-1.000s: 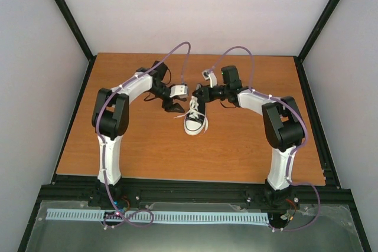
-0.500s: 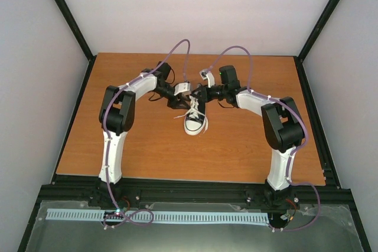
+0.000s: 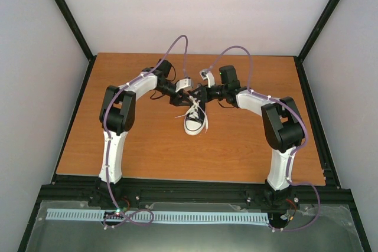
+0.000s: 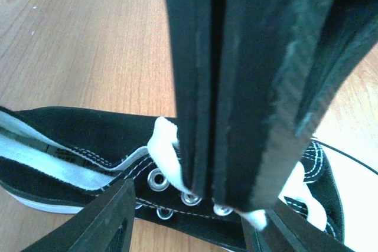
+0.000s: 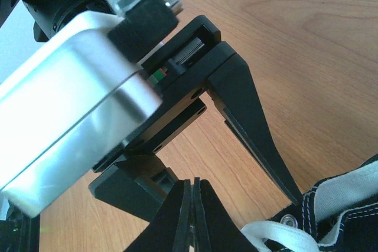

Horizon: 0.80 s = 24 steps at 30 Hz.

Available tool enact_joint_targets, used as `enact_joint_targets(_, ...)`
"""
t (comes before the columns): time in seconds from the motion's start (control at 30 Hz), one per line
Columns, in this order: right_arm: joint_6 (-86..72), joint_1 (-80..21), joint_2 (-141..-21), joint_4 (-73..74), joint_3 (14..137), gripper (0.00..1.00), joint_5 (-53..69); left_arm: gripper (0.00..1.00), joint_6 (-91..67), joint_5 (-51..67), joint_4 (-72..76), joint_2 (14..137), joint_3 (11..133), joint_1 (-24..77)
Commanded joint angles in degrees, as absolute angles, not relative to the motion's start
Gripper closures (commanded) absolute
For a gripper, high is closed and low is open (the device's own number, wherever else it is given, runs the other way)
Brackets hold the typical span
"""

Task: Tie the shoes

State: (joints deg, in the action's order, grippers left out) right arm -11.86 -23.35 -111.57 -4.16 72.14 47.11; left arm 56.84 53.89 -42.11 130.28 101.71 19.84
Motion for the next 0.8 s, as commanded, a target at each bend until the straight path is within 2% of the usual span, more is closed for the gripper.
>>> enact_joint_targets(0.0,-11.91,-23.64,-109.86,-7.20,72.25,0.97,47.55,0.47,61.23,57.79,-44.64,130.79,104.16,20.25)
enact_joint_targets(0.33,-11.78,-23.63,-109.41,-6.94,72.00,0.97,47.35,0.45,61.71,59.84,-45.66,130.43,103.72,20.48)
enact_joint_targets(0.6,-11.78,-23.64,-109.50,-6.27,72.07,0.97,47.29,0.64,58.25,59.23,-42.05,130.10,102.76,20.74)
enact_joint_targets(0.67,-11.25,-23.64,-109.40,-5.39,72.22,0.92,46.78,0.71,60.24,60.58,-43.63,129.99,102.80,20.76)
enact_joint_targets(0.77,-9.31,-23.64,-108.48,-2.93,72.32,0.80,45.29,0.85,60.38,61.51,-44.26,129.99,102.88,20.75)
